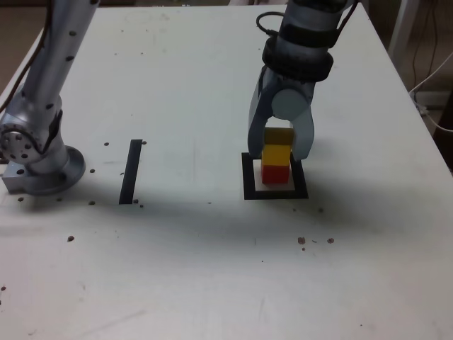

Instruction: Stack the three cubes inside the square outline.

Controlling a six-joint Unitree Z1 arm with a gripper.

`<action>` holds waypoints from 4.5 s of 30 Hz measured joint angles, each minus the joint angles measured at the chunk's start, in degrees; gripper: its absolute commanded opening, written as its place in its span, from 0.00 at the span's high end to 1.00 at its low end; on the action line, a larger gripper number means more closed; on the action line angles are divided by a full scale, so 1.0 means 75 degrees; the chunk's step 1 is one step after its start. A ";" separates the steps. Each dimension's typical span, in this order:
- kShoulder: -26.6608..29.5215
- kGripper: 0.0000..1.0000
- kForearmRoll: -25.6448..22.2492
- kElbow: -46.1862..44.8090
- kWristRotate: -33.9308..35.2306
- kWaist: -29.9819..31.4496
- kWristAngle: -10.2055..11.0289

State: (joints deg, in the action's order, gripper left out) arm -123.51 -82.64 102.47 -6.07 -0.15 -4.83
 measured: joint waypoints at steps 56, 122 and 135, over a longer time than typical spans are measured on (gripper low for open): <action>-0.0832 0.01 -0.0687 0.2072 -0.3322 -0.3625 0.1059; -0.0788 0.70 -0.1155 0.2386 -0.3023 -0.2820 0.0643; 0.0033 0.70 -0.1122 0.1625 -0.1385 -0.1278 0.0014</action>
State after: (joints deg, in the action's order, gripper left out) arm -123.26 -91.06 114.66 -16.45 -9.73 -4.72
